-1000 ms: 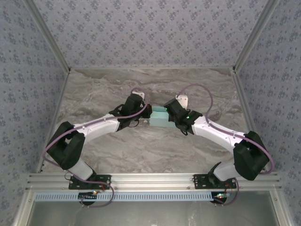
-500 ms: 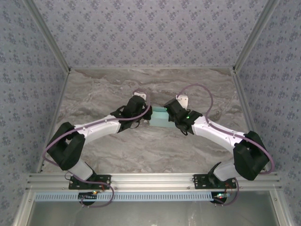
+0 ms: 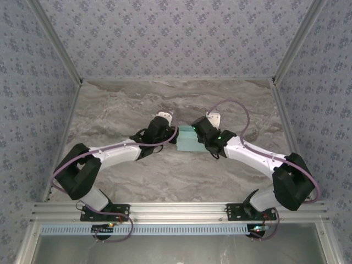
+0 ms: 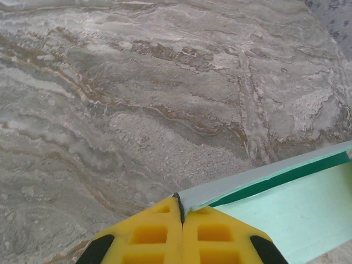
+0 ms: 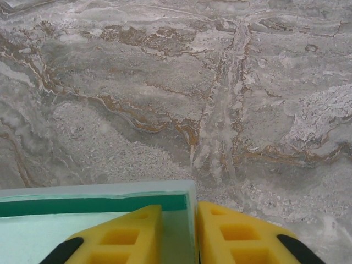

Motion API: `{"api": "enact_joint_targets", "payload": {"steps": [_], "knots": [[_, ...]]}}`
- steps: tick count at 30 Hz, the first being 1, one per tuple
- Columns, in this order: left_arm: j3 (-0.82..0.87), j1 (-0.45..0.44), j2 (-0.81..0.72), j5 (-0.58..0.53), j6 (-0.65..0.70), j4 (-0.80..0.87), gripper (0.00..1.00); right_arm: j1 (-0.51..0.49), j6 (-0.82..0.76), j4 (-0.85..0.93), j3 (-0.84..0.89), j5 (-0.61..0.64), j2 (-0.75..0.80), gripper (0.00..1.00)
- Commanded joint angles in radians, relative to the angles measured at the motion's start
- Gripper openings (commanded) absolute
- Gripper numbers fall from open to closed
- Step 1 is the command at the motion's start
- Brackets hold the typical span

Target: Fold the paper box

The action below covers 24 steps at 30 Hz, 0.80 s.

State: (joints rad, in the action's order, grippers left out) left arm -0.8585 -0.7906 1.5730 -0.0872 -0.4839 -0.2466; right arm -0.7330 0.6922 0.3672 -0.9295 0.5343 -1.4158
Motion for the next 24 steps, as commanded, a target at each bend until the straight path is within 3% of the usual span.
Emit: {"api": "enact_joint_targets", "payload": {"steps": [1,5,12,15,21,24], "knots": [[0.043,-0.024,0.048,0.042,0.031,0.047,0.02,-0.005,0.002,-0.011,0.02,-0.013,0.032,0.27],[0.033,-0.057,0.057,0.001,0.06,0.049,0.01,-0.003,-0.014,-0.042,0.058,-0.023,0.091,0.32],[0.034,-0.111,0.04,-0.141,0.126,0.055,0.0,-0.002,-0.071,-0.055,0.127,-0.057,0.213,0.5],[0.033,-0.123,0.028,-0.183,0.15,0.055,0.0,0.001,-0.166,-0.071,0.156,-0.066,0.273,0.59],[0.054,-0.137,-0.001,-0.256,0.222,0.021,0.0,0.034,-0.555,-0.167,0.189,-0.223,0.347,0.93],[0.088,-0.137,-0.025,-0.277,0.259,-0.03,0.0,0.136,-0.691,-0.166,0.164,-0.365,0.327,0.99]]}}
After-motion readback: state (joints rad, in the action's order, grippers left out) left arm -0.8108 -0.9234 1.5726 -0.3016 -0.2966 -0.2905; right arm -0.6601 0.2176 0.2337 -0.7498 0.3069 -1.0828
